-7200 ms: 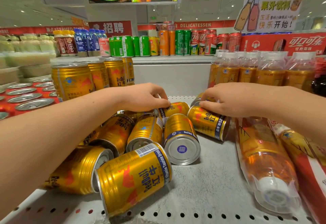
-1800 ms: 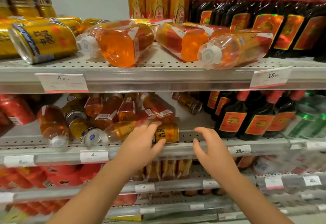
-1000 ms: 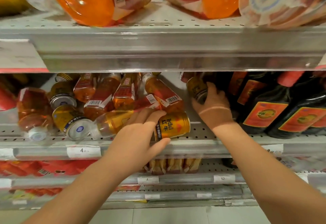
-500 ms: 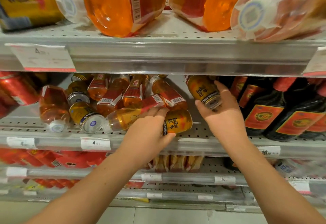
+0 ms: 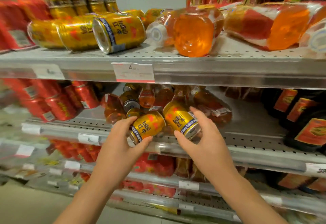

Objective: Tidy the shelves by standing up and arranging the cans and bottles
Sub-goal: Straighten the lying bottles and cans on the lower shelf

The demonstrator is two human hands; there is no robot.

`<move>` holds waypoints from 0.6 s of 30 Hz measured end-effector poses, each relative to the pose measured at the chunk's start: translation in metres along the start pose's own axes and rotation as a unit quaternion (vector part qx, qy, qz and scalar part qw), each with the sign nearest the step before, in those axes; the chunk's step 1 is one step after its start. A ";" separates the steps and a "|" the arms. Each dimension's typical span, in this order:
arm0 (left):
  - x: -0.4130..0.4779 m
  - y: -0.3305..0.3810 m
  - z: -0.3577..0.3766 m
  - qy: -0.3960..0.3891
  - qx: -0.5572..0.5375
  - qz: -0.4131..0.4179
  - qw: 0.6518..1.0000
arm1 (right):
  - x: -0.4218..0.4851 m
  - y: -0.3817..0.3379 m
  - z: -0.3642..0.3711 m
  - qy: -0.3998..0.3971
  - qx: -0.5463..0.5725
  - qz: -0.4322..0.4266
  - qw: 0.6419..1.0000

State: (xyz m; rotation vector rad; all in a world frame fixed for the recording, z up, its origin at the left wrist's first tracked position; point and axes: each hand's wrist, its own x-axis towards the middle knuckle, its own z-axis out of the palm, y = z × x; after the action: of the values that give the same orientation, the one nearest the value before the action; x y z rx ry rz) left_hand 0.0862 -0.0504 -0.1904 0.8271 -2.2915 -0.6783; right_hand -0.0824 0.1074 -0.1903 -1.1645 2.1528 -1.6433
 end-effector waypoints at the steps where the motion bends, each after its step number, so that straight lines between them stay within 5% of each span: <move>1: 0.001 -0.013 -0.012 0.006 0.003 -0.005 1.000 | 0.003 -0.007 0.014 -0.007 -0.001 -0.005 1.000; 18: 0.076 -0.215 -0.141 -0.005 0.107 -0.016 0.994 | 0.032 -0.084 0.256 -0.008 -0.102 0.003 0.995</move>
State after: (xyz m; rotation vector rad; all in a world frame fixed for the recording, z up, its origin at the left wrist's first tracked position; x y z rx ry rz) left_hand 0.2177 -0.2846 -0.2013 0.9609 -2.3929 -0.4556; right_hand 0.0824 -0.1078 -0.2008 -1.2161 2.3558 -1.4337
